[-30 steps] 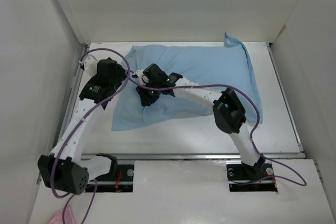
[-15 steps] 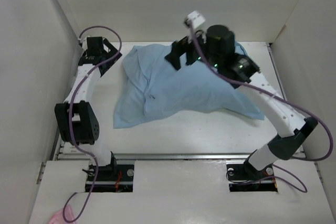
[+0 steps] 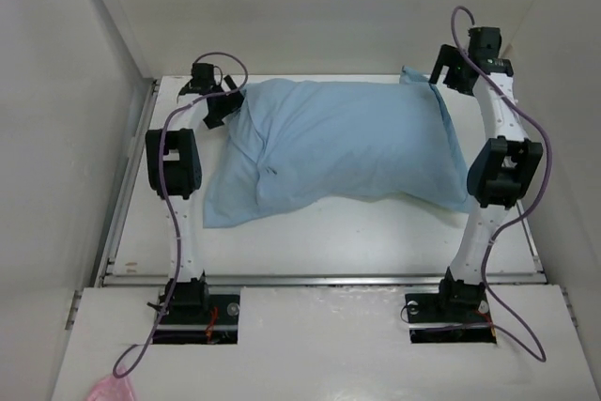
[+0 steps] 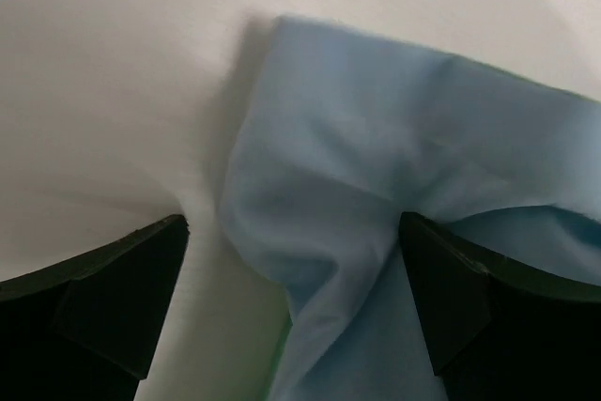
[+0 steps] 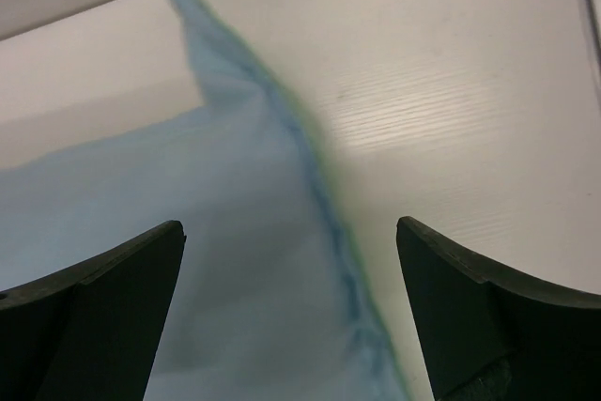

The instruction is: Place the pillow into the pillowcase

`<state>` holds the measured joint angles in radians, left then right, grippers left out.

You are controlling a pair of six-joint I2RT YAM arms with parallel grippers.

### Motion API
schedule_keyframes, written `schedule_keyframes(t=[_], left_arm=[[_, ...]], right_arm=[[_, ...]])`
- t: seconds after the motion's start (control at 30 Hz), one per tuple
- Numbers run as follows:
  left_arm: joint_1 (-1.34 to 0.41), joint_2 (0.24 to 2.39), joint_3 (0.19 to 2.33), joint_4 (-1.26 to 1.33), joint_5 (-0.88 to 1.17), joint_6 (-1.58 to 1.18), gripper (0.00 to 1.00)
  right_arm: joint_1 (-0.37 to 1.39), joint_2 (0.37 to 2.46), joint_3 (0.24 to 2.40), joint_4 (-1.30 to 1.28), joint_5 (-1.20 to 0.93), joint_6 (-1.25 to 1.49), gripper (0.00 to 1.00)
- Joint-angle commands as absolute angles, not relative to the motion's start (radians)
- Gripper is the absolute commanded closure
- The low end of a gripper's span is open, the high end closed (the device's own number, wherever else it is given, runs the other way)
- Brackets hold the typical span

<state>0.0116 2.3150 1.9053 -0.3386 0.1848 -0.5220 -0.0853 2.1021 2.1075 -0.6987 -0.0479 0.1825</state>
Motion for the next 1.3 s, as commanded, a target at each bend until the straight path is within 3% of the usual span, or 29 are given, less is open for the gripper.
schedule_keyframes(t=[0.0,0.1,0.13,0.2,0.23,0.3,0.37,0.4,0.43,0.47,0.57,0.7,0.87,1.0,1.1,1.13,1.17,1.23,1.27], left_arm=[[-0.051,2.347,2.072,-0.334,0.253,-0.462,0.00],[-0.063,2.419,2.137,-0.328,0.313,-0.462,0.00],[-0.063,2.419,2.137,-0.310,0.355,-0.472,0.07],[-0.063,2.428,2.117,-0.266,0.365,-0.483,0.50],[-0.063,2.428,2.097,-0.253,0.365,-0.483,0.99],[-0.063,2.407,2.079,-0.224,0.396,-0.497,1.00],[-0.063,2.379,2.031,-0.155,0.423,-0.497,1.00],[-0.063,2.350,2.022,-0.134,0.423,-0.508,1.00],[-0.063,2.338,2.022,-0.121,0.423,-0.508,1.00],[-0.063,2.327,2.070,-0.121,0.423,-0.508,1.00],[-0.040,2.306,2.259,-0.167,0.437,-0.518,1.00],[0.006,2.273,2.510,-0.199,0.463,-0.584,1.00],[0.086,2.012,2.413,-0.104,0.479,-0.604,1.00],[0.100,1.842,2.292,-0.144,0.425,-0.497,1.00],[0.100,1.642,1.966,-0.086,0.399,-0.459,1.00],[0.100,1.593,1.871,-0.045,0.384,-0.459,1.00],[0.100,1.541,1.654,-0.013,0.371,-0.448,1.00],[0.075,1.403,1.429,0.049,0.300,-0.458,1.00],[0.058,1.367,1.222,0.058,0.263,-0.478,0.93]], right_arm=[[-0.107,2.149,2.242,-0.724,-0.040,0.204,0.00],[-0.138,2.242,2.304,-0.666,-0.110,0.204,0.00],[-0.138,2.288,2.316,-0.654,-0.141,0.204,0.00],[-0.138,2.336,2.353,-0.643,-0.271,0.204,0.00],[-0.138,2.373,2.353,-0.620,-0.334,0.204,0.00],[-0.138,2.399,2.332,-0.582,-0.438,0.219,0.00],[-0.138,2.436,2.332,-0.571,-0.515,0.236,0.16],[-0.138,2.436,2.332,-0.571,-0.531,0.236,0.37],[-0.138,2.436,2.344,-0.571,-0.546,0.236,0.96],[-0.138,2.436,2.359,-0.571,-0.558,0.236,1.00],[-0.138,2.382,2.464,-0.513,-0.633,0.236,1.00],[-0.138,2.239,2.658,-0.393,-0.578,0.279,1.00],[-0.147,1.955,2.511,-0.212,-0.459,0.279,1.00],[-0.156,1.760,2.273,-0.175,-0.497,0.183,1.00],[-0.156,1.573,1.862,-0.068,-0.550,0.127,1.00],[-0.156,1.528,1.616,-0.030,-0.587,0.127,0.92],[-0.156,1.446,1.488,0.073,-0.613,0.127,0.86],[-0.156,1.379,1.244,0.167,-0.682,0.159,0.76],[-0.156,1.353,1.027,0.211,-0.683,0.170,0.68]])
